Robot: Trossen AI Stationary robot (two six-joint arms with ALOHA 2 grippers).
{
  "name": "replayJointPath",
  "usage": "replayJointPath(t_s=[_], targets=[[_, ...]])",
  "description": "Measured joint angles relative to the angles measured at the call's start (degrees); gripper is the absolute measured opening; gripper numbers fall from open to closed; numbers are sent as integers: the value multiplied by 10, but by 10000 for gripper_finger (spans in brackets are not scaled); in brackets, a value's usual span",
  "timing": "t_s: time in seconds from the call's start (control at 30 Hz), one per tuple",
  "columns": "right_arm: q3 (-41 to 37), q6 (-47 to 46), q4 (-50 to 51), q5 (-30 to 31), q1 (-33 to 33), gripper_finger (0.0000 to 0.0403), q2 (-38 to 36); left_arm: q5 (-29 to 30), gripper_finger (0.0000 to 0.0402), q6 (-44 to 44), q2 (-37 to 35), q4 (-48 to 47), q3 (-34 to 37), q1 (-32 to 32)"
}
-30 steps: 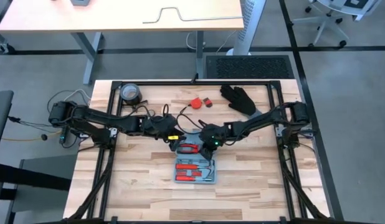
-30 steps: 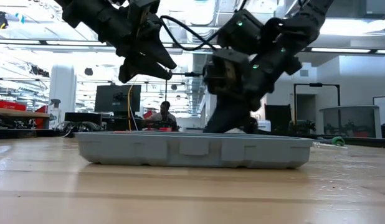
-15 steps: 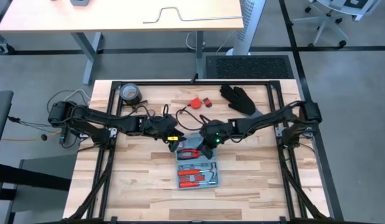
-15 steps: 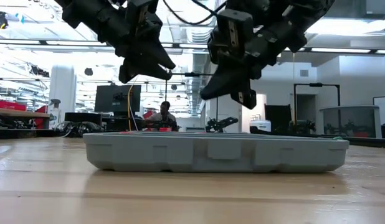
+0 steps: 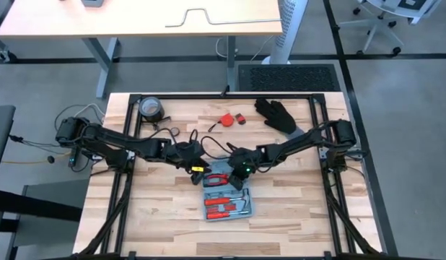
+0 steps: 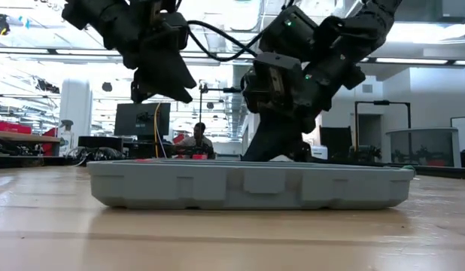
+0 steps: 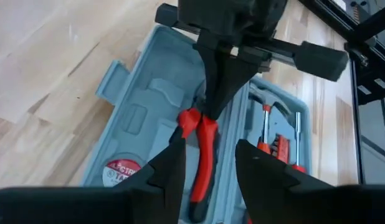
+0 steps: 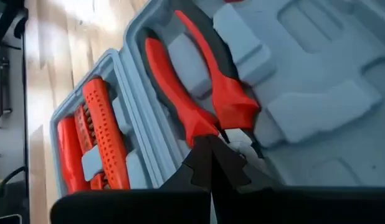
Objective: Prefit tool cases
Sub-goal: Put the orange pliers into the gray toolbox, then put the black Allen wrench set into the gray toolbox
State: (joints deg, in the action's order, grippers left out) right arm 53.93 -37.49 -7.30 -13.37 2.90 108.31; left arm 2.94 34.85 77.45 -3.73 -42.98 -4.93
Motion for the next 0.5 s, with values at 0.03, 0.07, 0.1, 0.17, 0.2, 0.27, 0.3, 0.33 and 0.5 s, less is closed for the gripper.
replayJointPath(t_s=[0.03, 0.07, 0.1, 0.17, 0.2, 0.27, 0.3, 0.33, 0.5], targets=[[0, 0, -1, -3, 0, 0, -1, 3, 130, 1, 0, 1, 0, -2], [-1, 0, 1, -4, 0, 0, -10, 4, 130, 1, 0, 5, 0, -3], [-3, 2, 11, -3, 0, 0, -21, 4, 130, 2, 0, 11, 0, -4], [-5, 7, 20, -2, -1, 0, -53, 4, 130, 2, 0, 16, 0, -3], [-4, 12, 22, -1, -3, 0, -73, 4, 130, 2, 0, 18, 0, -4], [-3, 23, 29, 2, -7, 0, -115, 6, 130, 2, 0, 24, 0, -3], [-2, 27, 35, 11, -9, 0, -135, 6, 130, 1, 0, 27, 0, -3], [-2, 30, 48, 24, -10, 0, -152, 6, 130, -3, 0, 31, 0, -3], [-2, 44, 83, 81, -19, 0, -225, 7, 130, -23, 0, 63, 0, 16]])
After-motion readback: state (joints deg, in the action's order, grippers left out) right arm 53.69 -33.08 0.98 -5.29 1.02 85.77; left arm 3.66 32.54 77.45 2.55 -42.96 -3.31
